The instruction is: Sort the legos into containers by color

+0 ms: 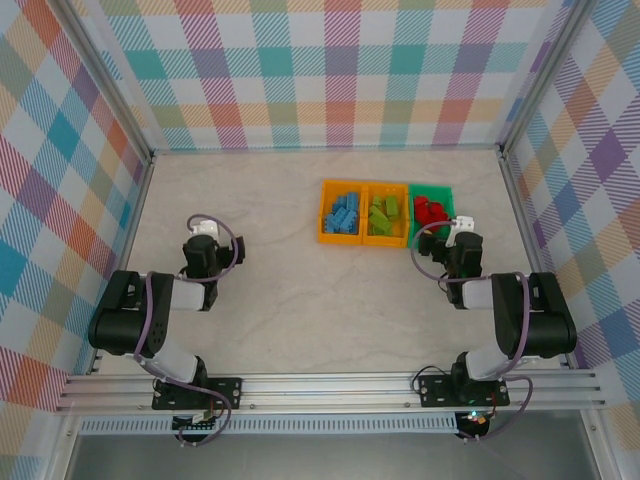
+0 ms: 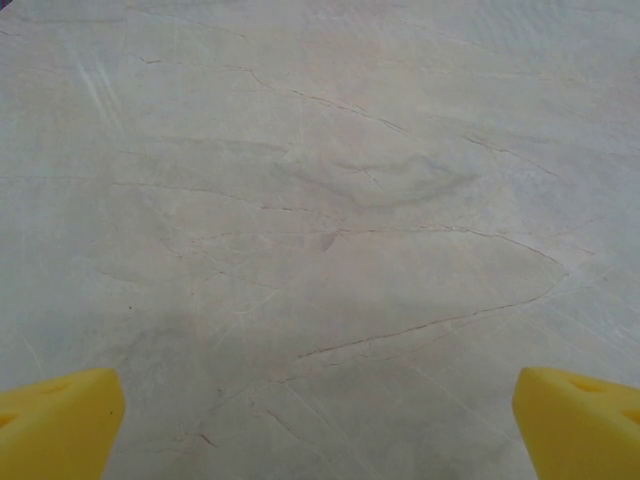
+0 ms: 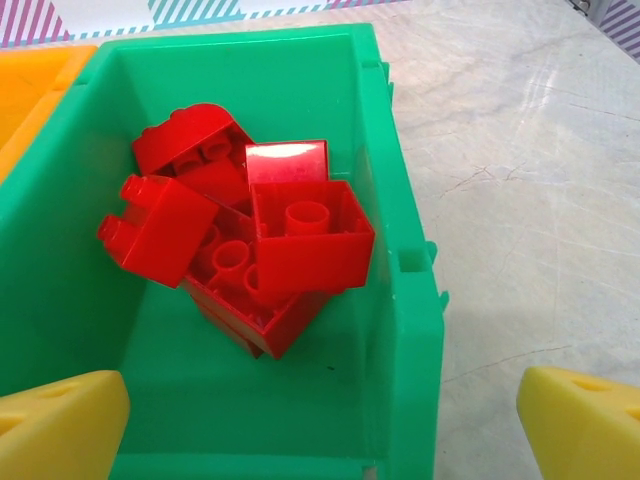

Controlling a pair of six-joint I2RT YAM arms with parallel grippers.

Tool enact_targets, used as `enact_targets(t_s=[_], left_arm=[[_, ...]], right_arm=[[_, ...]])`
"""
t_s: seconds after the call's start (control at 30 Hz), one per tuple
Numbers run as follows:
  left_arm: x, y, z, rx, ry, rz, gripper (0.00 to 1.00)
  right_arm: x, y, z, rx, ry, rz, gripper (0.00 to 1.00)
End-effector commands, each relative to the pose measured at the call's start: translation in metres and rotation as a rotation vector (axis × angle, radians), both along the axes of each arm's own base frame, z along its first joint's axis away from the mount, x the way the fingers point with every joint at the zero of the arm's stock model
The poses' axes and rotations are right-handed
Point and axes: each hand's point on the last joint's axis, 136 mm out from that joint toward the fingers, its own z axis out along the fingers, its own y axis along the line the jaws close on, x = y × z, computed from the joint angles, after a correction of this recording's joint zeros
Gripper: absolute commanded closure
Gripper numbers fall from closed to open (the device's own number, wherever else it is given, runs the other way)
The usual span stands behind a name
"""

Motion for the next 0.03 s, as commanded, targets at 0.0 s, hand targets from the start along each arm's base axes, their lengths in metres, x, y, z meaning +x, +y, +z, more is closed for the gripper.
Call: enact_targets(t_s=[0.0], left_arm=[[0.0096, -0.0046, 0.0162, -0.011, -0.054, -0.019, 0.0]], right_arm=[[0.0083, 0.0002, 0.0186, -0.007, -0.07, 0.0, 0.0]])
